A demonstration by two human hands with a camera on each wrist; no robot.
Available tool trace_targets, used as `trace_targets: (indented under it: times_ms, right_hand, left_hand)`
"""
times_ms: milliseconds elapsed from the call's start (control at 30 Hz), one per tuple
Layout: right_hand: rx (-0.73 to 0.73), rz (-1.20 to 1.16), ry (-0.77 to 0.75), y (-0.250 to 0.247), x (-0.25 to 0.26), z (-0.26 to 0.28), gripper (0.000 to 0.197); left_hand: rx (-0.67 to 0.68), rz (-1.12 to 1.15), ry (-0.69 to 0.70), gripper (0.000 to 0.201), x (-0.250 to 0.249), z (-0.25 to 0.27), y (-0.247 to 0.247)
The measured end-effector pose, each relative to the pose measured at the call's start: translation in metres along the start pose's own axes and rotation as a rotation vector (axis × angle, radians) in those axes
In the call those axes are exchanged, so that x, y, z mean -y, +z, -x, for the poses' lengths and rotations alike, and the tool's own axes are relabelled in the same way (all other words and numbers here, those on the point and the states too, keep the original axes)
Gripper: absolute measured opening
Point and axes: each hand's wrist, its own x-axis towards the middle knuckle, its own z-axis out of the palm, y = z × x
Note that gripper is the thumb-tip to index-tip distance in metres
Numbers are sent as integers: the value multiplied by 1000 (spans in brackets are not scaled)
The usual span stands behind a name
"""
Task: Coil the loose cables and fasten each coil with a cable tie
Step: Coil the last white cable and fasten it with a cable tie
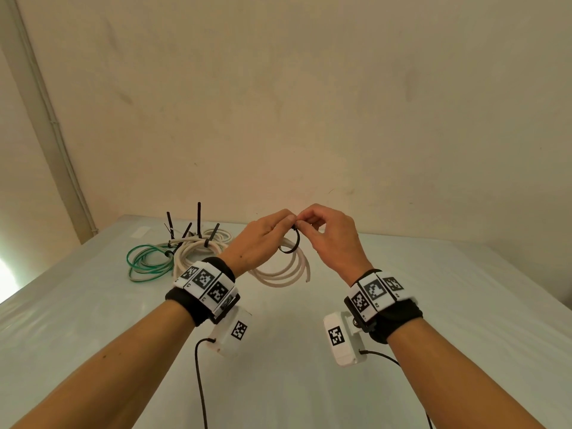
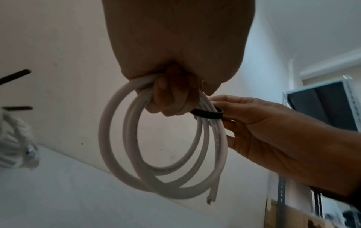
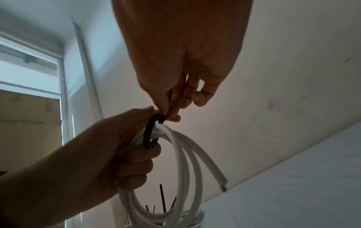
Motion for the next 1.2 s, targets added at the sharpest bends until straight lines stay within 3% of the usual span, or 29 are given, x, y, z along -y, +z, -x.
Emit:
trace_targets:
  times_ms: [267, 367, 500, 700, 1033, 1100, 1200]
  right_hand:
    - [-13, 8, 34, -5, 16, -6, 7]
    - [-8, 32, 48, -8, 18, -8, 7]
    - [-114, -2, 83, -10, 18, -21, 7]
    - [-192, -84, 119, -9, 20, -31, 11]
    - [-229, -442, 271, -10, 22, -25, 9]
    - [-167, -388, 263, -13, 24, -27, 15]
    - [96, -280, 323, -15, 28, -20, 39]
  left_hand:
    - [43, 344, -103, 32, -1, 2, -3]
    - [51, 346, -130, 32, 2, 5, 0]
    - [45, 334, -124, 30, 2, 8, 10]
    - [32, 523, -160, 29, -7, 10, 24]
    - [35, 463, -190, 33, -18, 4, 22]
    - [-7, 493, -208, 32, -19, 0, 16]
    - [-106, 693, -339, 31, -16, -9, 2]
